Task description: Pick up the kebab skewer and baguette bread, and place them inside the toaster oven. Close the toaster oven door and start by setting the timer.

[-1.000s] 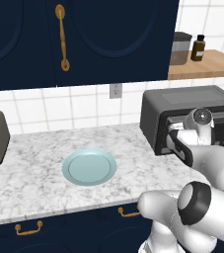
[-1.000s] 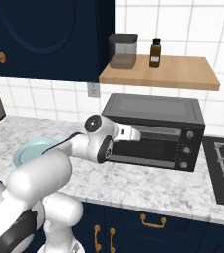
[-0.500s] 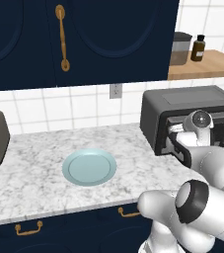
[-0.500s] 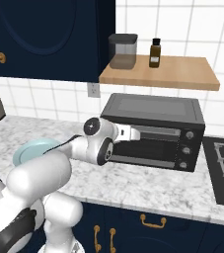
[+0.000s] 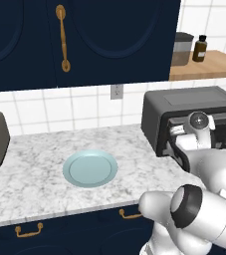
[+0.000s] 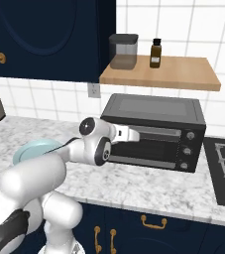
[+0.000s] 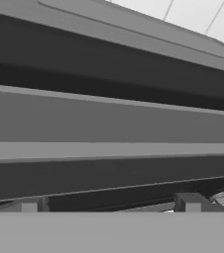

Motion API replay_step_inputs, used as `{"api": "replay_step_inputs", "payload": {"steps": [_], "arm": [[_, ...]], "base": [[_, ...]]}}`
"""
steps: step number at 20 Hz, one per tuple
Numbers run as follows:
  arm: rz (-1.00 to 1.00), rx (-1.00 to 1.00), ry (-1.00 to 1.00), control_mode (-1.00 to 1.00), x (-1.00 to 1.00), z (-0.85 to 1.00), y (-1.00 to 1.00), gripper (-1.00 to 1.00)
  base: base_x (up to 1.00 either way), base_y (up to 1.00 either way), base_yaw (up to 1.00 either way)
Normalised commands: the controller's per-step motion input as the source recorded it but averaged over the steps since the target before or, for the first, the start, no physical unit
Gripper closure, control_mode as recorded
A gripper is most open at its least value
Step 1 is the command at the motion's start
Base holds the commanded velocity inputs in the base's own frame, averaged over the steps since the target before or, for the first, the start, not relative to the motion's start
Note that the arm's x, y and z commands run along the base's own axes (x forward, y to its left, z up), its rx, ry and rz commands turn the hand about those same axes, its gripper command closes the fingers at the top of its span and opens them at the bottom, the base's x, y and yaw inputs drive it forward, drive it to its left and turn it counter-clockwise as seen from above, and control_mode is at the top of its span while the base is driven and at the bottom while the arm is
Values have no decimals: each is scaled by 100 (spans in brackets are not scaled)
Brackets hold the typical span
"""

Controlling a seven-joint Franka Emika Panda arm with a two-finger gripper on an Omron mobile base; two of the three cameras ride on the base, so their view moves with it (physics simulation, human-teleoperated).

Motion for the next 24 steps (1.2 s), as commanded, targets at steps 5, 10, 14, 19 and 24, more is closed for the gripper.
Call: {"api": "replay_step_inputs", "payload": {"steps": [5, 10, 14, 19, 24], "arm": [[-8, 0, 1, -100, -16, 0, -1, -100], [-6, 0, 3, -100, -26, 0, -6, -100], [-4, 0, 4, -100, -27, 0, -23, -100], [0, 1, 5, -100, -52, 10, -48, -100], [3, 4, 0, -100, -51, 36, -61, -100]], "base": [[0, 0, 0], [0, 0, 0], [0, 0, 0], [0, 0, 0], [0, 0, 0]]}}
